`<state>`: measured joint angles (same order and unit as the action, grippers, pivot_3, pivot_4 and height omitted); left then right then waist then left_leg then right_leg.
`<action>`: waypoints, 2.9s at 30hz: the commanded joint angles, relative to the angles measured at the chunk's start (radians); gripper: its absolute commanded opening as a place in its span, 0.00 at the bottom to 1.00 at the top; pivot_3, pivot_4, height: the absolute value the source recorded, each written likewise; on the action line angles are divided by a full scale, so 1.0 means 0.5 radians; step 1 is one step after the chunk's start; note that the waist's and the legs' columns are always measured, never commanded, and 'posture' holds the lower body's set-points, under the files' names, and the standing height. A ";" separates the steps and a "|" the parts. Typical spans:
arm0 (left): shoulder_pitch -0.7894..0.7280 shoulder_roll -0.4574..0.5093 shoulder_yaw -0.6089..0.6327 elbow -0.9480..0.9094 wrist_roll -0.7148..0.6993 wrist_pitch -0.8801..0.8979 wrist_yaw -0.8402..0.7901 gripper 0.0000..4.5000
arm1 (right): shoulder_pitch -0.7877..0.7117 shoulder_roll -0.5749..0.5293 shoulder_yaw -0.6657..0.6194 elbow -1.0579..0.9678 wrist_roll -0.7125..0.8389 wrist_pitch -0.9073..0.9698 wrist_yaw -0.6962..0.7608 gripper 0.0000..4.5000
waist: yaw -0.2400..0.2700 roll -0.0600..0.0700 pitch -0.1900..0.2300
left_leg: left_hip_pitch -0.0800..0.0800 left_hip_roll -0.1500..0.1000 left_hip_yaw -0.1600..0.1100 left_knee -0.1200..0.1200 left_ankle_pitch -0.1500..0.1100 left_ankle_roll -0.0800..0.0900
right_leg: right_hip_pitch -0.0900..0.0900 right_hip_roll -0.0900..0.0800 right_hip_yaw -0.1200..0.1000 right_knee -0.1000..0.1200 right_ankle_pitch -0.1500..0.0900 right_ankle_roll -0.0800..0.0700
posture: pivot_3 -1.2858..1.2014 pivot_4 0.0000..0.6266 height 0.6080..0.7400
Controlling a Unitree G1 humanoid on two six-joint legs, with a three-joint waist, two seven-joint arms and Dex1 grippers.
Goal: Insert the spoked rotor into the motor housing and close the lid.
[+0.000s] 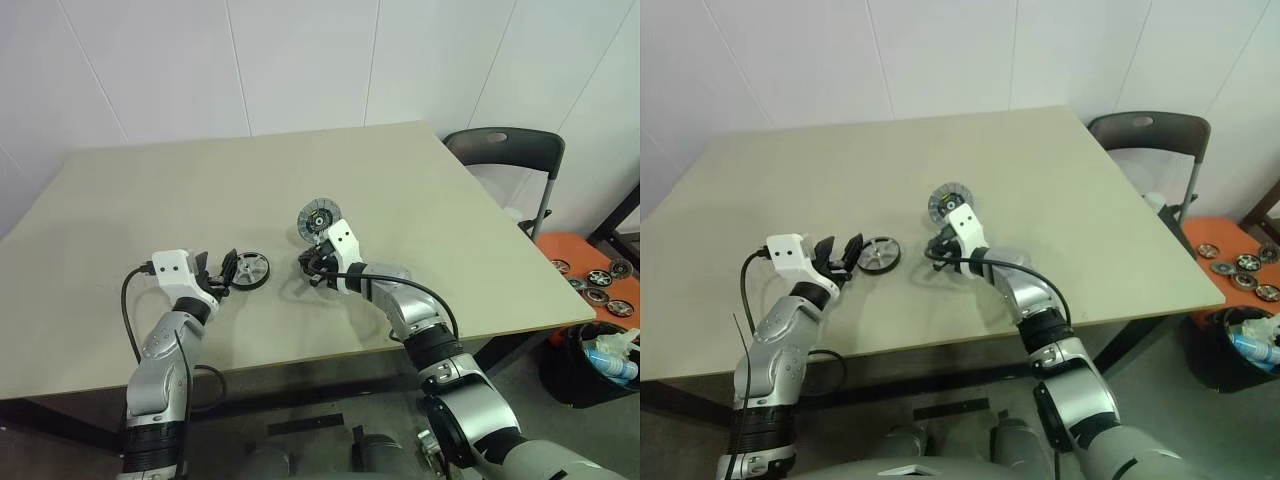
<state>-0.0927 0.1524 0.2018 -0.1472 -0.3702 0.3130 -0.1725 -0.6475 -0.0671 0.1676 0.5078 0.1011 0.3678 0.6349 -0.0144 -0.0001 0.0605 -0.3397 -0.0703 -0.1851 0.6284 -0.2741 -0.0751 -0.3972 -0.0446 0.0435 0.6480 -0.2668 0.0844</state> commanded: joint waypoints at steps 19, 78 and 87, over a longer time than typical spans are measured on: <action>-0.004 -0.009 0.011 -0.075 0.007 -0.053 0.005 0.72 | -0.046 -0.045 0.005 0.036 -0.063 -0.052 -0.005 0.00 | 0.000 0.000 0.000 | 0.000 0.000 0.000 0.000 0.000 0.000 | 0.001 0.000 0.000 0.000 0.000 0.000 | 0.52 0.00 1.00; -0.018 -0.007 0.009 -0.080 0.004 -0.034 0.013 0.72 | 0.028 -0.082 0.119 -0.030 -0.115 -0.348 0.146 0.17 | 0.000 0.000 0.000 | -0.001 0.000 0.000 -0.001 0.000 0.000 | -0.001 0.000 0.000 0.000 0.000 0.000 | 0.52 0.00 1.00; -0.027 -0.002 0.012 -0.076 0.004 -0.030 0.014 0.72 | 0.023 -0.070 0.115 0.015 -0.164 -0.332 0.092 0.17 | -0.002 0.000 0.000 | -0.001 0.000 0.000 -0.001 0.000 0.000 | -0.001 0.000 0.000 0.000 0.000 0.000 | 0.52 0.00 1.00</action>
<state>-0.0872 0.1451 0.2017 -0.1509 -0.3701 0.3104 -0.1672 -0.5987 -0.1121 0.2308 0.5187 0.0232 0.2198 0.7064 -0.0152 -0.0001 0.0606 -0.3398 -0.0702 -0.1848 0.6283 -0.2742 -0.0750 -0.3975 -0.0446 0.0435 0.6480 -0.2668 0.0845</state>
